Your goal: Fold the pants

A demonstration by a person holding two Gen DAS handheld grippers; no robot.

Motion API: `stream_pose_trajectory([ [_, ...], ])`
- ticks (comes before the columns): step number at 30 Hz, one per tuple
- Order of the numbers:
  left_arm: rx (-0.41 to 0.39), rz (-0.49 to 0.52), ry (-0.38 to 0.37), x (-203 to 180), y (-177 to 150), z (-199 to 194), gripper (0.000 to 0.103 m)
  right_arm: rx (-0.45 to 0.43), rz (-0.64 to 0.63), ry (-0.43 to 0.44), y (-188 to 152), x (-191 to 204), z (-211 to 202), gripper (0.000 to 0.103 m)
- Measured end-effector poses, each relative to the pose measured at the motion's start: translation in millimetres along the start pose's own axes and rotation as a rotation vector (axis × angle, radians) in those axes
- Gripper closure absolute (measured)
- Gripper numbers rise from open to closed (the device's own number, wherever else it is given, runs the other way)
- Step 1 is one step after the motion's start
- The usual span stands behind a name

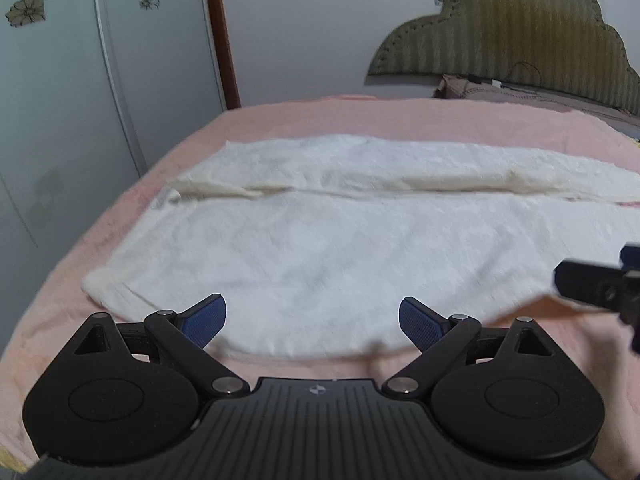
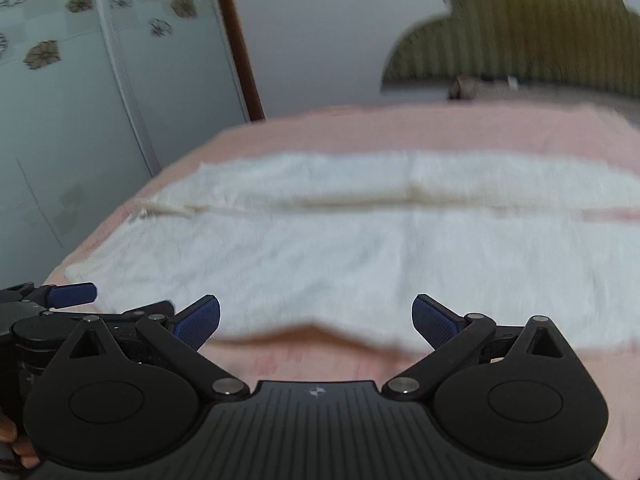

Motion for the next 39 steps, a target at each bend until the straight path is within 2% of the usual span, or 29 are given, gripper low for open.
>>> stream_pose_trajectory([
  [2, -0.025, -0.015, 0.035, 13, 16, 5, 0.008, -0.098, -0.068, 0.032, 18, 4, 3, 0.000],
  [4, -0.037, -0.038, 0.078, 28, 31, 14, 0.007, -0.143, -0.174, 0.122, 32, 14, 14, 0.000],
  [5, -0.039, -0.048, 0.098, 35, 37, 19, 0.007, -0.123, -0.221, 0.157, 36, 20, 24, 0.000],
  [7, -0.033, -0.061, 0.138, 48, 44, 32, 0.007, -0.076, -0.280, 0.172, 45, 30, 46, 0.000],
  [11, 0.009, -0.078, 0.179, 66, 41, 57, 0.008, -0.070, -0.345, 0.180, 66, 43, 83, 0.000],
  [15, 0.030, -0.064, 0.177, 69, 28, 72, 0.008, -0.022, -0.324, 0.196, 91, 51, 131, 0.000],
  [19, 0.014, -0.021, 0.197, 67, 19, 83, 0.008, 0.021, -0.303, 0.234, 115, 62, 183, 0.000],
  [24, 0.006, 0.017, 0.198, 66, 7, 96, 0.006, 0.133, -0.269, 0.270, 137, 70, 260, 0.000],
  [30, -0.002, -0.051, 0.164, 75, -1, 98, 0.000, 0.167, -0.259, 0.272, 160, 85, 329, 0.001],
  [35, -0.003, -0.091, 0.135, 78, -2, 98, 0.000, 0.173, -0.282, 0.264, 181, 105, 380, 0.016],
  [38, -0.003, -0.095, 0.130, 79, -2, 99, 0.000, 0.233, -0.262, 0.294, 187, 112, 409, 0.028],
  [39, -0.003, -0.098, 0.127, 80, -1, 100, 0.000, 0.256, -0.258, 0.320, 186, 113, 415, 0.028],
])
Point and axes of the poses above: each gripper's, at about its wrist camera, not at the fingertips, and z roughly the way its jaws point, x to its left, y to its top, the point moved 5 cm from there along z, roughly the way its jaws point, and after that the axes turned 15 degrees about -y, right-handed, at the moved point
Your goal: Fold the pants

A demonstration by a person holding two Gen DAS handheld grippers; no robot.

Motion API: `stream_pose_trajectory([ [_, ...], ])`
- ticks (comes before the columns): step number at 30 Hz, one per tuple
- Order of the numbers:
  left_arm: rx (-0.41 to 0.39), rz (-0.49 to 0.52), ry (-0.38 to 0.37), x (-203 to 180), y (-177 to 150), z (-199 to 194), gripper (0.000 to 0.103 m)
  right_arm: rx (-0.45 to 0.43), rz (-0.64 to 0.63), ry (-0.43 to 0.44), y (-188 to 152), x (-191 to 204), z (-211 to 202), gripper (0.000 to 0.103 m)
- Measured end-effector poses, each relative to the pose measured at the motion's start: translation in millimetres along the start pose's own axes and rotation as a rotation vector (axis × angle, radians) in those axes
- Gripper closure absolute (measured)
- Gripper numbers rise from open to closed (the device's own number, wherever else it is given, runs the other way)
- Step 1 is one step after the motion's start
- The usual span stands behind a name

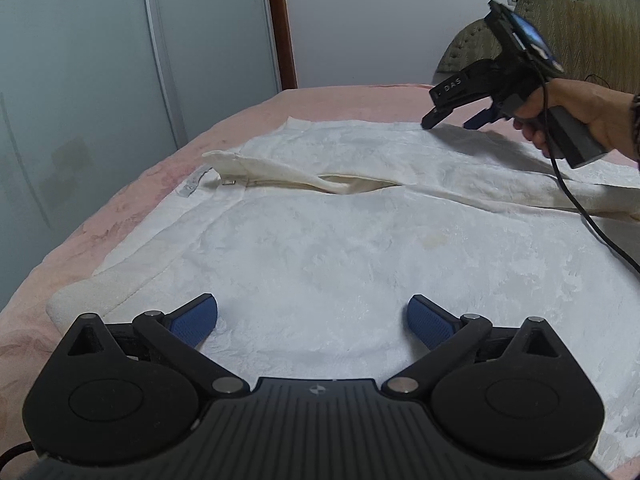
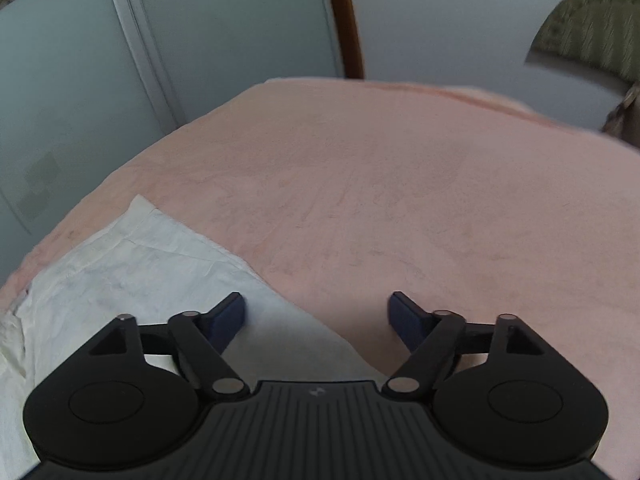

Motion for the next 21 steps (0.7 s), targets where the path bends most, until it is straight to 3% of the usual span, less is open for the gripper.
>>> stream_pose_trajectory([
  [3, 0.000, -0.003, -0.003, 1, 0, 0, 0.000, -0.013, -0.083, 0.017, -1, 6, 2, 0.034],
  [5, 0.001, -0.003, -0.003, 1, 1, 3, 0.000, -0.018, -0.117, 0.044, -5, 10, -3, 0.062],
  [6, 0.001, -0.003, -0.003, 1, 1, 3, 0.000, -0.020, -0.127, 0.068, -6, 13, -6, 0.070],
  [10, 0.006, -0.013, -0.018, 4, 4, 3, 0.000, -0.103, -0.299, -0.008, -21, 35, -23, 0.090],
  [15, 0.029, -0.065, -0.054, 22, 29, 5, 0.005, -0.311, -0.585, -0.138, -54, 79, -76, 0.094],
  [18, 0.000, -0.175, -0.055, 46, 57, 8, 0.006, -0.402, -0.720, -0.157, -87, 100, -111, 0.096],
  [21, -0.056, -0.334, -0.114, 70, 86, 14, 0.006, -0.446, -0.836, -0.169, -123, 117, -130, 0.096],
])
Point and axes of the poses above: each gripper's, at about its wrist camera, not at the fingertips, and z roughly the way its jaws point, x to its left, y to its top, the point moved 5 cm from there along z, roughly the way its jaws point, and after that the axes turned 15 degrees about -y, right-handed, at the moved point
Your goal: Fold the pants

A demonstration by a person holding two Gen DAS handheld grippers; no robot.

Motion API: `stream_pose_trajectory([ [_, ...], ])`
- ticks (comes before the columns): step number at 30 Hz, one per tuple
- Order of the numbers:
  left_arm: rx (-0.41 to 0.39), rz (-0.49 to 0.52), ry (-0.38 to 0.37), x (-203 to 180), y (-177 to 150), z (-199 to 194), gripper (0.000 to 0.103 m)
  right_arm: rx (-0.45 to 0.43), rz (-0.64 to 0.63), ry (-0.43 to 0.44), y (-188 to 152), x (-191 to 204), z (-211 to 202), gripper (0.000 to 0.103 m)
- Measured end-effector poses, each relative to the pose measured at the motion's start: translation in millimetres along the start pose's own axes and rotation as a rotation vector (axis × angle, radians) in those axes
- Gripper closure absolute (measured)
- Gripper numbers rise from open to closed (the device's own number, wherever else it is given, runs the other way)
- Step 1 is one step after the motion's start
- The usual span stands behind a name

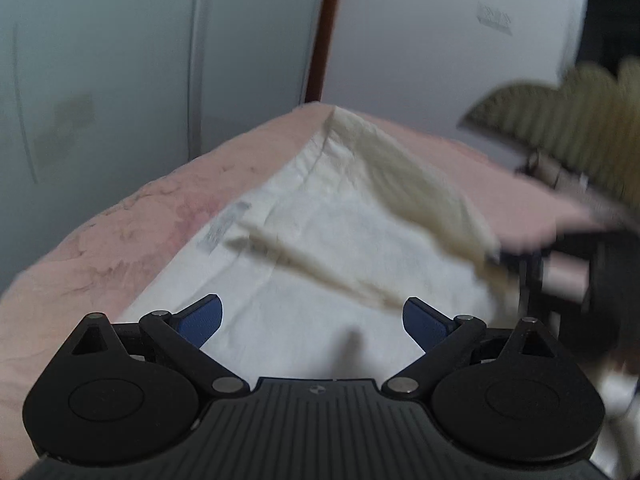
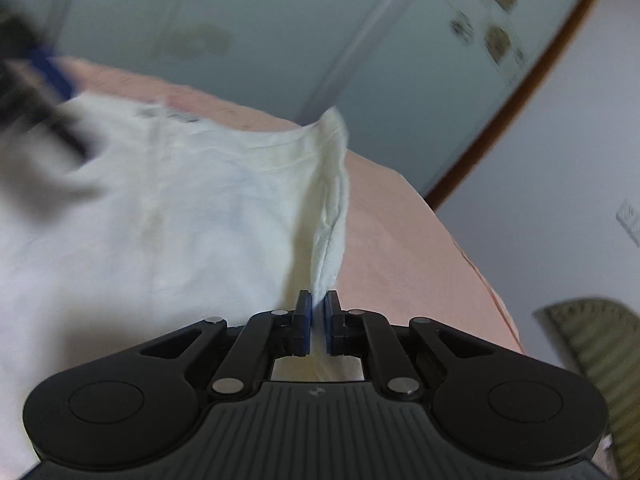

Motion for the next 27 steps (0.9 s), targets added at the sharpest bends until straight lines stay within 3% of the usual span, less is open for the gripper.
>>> stream_pose_trajectory([
  [4, -0.011, -0.161, -0.117, 2, 41, 26, 0.006, -0.013, -0.050, 0.014, -7, 24, -15, 0.097],
  [7, -0.012, -0.234, -0.133, 3, 66, 54, 0.006, -0.006, -0.006, 0.024, -12, 20, -18, 0.097],
  [9, -0.010, -0.295, -0.099, 9, 77, 74, 0.007, -0.004, 0.032, 0.033, -12, 17, -19, 0.097],
  [11, -0.012, -0.342, -0.125, 13, 87, 96, 0.009, -0.006, 0.038, 0.033, -10, 18, -19, 0.097],
  [12, 0.004, -0.365, -0.117, 16, 91, 106, 0.018, -0.006, 0.035, 0.033, -10, 19, -19, 0.097],
  [13, 0.024, -0.389, -0.097, 19, 93, 115, 0.041, -0.009, 0.030, 0.028, -11, 20, -21, 0.097],
  [14, 0.047, -0.407, -0.081, 22, 92, 122, 0.057, -0.013, 0.027, 0.017, -11, 20, -22, 0.097],
  [15, 0.084, -0.423, -0.077, 24, 91, 128, 0.087, -0.013, 0.026, 0.002, -11, 20, -21, 0.096],
  [16, 0.108, -0.439, -0.087, 24, 88, 131, 0.099, -0.012, 0.024, -0.012, -11, 19, -19, 0.093],
  [18, 0.092, -0.412, -0.073, 22, 83, 124, 0.099, -0.005, 0.021, -0.057, -12, 16, -15, 0.078],
  [20, 0.068, -0.336, -0.058, 17, 78, 114, 0.099, 0.022, 0.034, -0.086, -14, 10, -7, 0.050],
  [22, 0.048, -0.292, -0.063, 12, 73, 99, 0.099, 0.057, 0.073, -0.089, -17, 0, 1, 0.051],
  [24, 0.030, -0.266, -0.077, 7, 69, 82, 0.099, 0.101, 0.105, -0.088, -21, -8, 3, 0.065],
  [25, 0.021, -0.254, -0.089, 5, 68, 73, 0.098, 0.115, 0.117, -0.088, -23, -11, 1, 0.082],
  [27, 0.006, -0.221, -0.120, 1, 65, 52, 0.098, 0.115, 0.138, -0.084, -23, -13, -13, 0.086],
])
Point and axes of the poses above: each gripper's, at about its wrist camera, not at the fingertips, and z roughly the way its jaws point, x to its left, y to its top, the point moved 5 cm from there along z, roughly the way its jaws point, and after that the axes turned 15 degrees about -y, right-handed, at the moved point
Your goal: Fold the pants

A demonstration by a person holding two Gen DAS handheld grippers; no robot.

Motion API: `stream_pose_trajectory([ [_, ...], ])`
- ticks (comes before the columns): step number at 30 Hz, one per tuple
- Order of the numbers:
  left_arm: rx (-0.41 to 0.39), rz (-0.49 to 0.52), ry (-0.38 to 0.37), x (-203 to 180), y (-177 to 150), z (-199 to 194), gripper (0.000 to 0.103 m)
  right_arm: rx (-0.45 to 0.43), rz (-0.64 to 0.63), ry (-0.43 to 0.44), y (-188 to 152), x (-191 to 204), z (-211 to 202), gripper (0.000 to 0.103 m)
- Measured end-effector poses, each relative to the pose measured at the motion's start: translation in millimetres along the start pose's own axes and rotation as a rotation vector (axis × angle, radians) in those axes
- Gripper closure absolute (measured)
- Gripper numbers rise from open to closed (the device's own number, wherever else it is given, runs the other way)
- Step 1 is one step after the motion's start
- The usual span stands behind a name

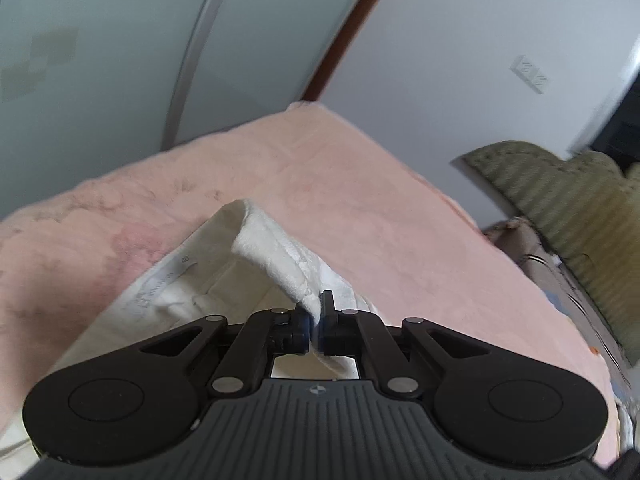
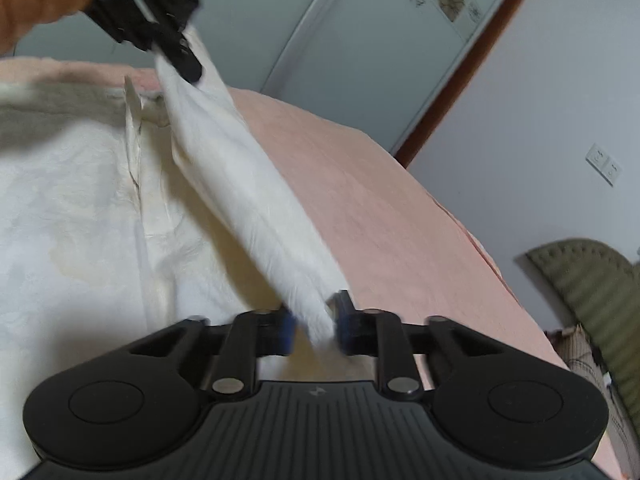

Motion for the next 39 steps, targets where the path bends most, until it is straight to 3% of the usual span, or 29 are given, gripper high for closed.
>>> stream_pose_trajectory([
  [3, -0.006, 0.085, -0.019, -13, -13, -34, 0.098, -0.030, 0.043, 0.034, 5, -2, -40, 0.089],
  [7, -0.008, 0.212, -0.022, -17, -33, -82, 0.097, -0.060, 0.103, 0.150, 9, 9, -108, 0.089],
  [10, 0.016, 0.226, -0.041, -2, -55, -109, 0.097, -0.055, 0.081, 0.219, 3, 35, -148, 0.089],
  [12, 0.045, 0.207, -0.013, 14, -71, -116, 0.097, -0.039, 0.066, 0.268, -4, 53, -161, 0.089],
  [17, 0.109, 0.122, 0.049, 52, -104, -117, 0.097, 0.011, 0.103, 0.333, -14, 82, -167, 0.089],
  [23, 0.066, 0.252, 0.114, 41, -112, -121, 0.095, 0.022, 0.162, 0.313, 4, 72, -168, 0.089],
  [25, 0.044, 0.320, 0.160, 42, -116, -120, 0.089, 0.039, 0.165, 0.307, 3, 71, -167, 0.089],
  [31, -0.040, 0.288, 0.216, 49, -115, -121, 0.089, 0.039, 0.226, 0.281, 6, 77, -165, 0.089],
  [33, 0.001, 0.307, 0.243, 51, -117, -113, 0.087, 0.058, 0.270, 0.288, 3, 77, -163, 0.089],
  [36, 0.023, 0.394, 0.280, 43, -122, -116, 0.079, 0.085, 0.295, 0.297, 0, 73, -166, 0.089],
  [37, 0.029, 0.417, 0.298, 40, -124, -119, 0.067, 0.102, 0.302, 0.314, 0, 68, -169, 0.089],
  [39, 0.014, 0.444, 0.346, 35, -124, -129, 0.058, 0.103, 0.362, 0.393, -3, 46, -182, 0.083],
])
Point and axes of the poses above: each gripper's, at about its wrist camera, not at the fingertips, and z roughly the way its jaws point, x to its left, y to its top, the point moved 5 cm from there along z, roughly the way its jaws point, and after that the axes turned 15 degrees about -y, right-handed, at the moved point
